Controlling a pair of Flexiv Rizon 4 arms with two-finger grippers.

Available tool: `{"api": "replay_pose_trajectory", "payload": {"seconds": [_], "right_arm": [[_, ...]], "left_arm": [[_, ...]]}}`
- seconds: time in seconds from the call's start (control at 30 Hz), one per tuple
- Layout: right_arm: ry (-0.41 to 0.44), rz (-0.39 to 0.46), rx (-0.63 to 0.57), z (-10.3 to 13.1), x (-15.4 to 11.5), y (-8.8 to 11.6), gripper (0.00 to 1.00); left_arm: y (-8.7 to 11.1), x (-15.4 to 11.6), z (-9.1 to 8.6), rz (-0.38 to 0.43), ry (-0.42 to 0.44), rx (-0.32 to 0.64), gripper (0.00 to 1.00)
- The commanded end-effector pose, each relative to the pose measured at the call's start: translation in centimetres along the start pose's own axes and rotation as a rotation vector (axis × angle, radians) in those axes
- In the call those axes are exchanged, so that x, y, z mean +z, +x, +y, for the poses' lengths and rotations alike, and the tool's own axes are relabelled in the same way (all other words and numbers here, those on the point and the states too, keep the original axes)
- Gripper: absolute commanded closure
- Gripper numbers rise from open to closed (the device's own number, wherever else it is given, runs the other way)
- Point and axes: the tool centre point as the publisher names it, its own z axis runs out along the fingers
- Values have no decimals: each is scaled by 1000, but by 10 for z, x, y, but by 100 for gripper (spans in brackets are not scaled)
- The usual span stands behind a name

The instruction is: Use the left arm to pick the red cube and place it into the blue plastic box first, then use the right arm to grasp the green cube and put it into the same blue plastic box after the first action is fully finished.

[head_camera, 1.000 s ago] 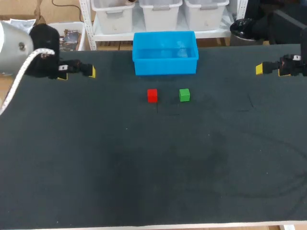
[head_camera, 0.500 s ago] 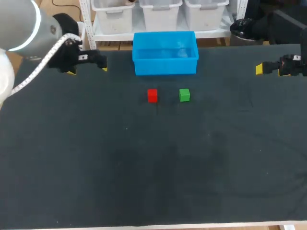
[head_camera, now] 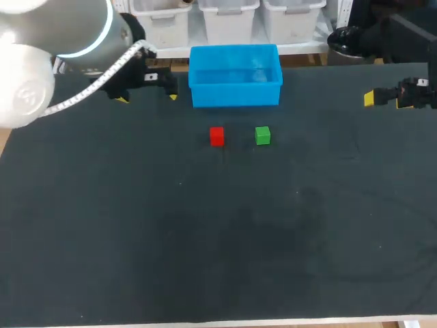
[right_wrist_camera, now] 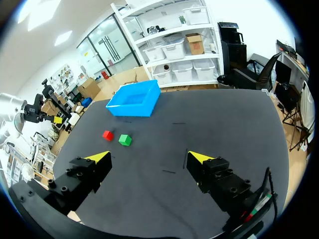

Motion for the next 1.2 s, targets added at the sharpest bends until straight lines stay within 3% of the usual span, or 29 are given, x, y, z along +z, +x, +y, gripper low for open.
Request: {"api": "replay_pose_trajectory", "payload": {"seconds": [0.03, 0.73, 1.2], "right_arm": [[1, 0, 0, 0, 0, 0, 0], [1, 0, 0, 0, 0, 0, 0], [1, 0, 0, 0, 0, 0, 0]], "left_arm": [[-7, 7, -11, 22, -41, -4, 0], [-14, 27, -51, 118, -16, -9, 0], [-16, 42, -74, 190, -113, 6, 0]]}}
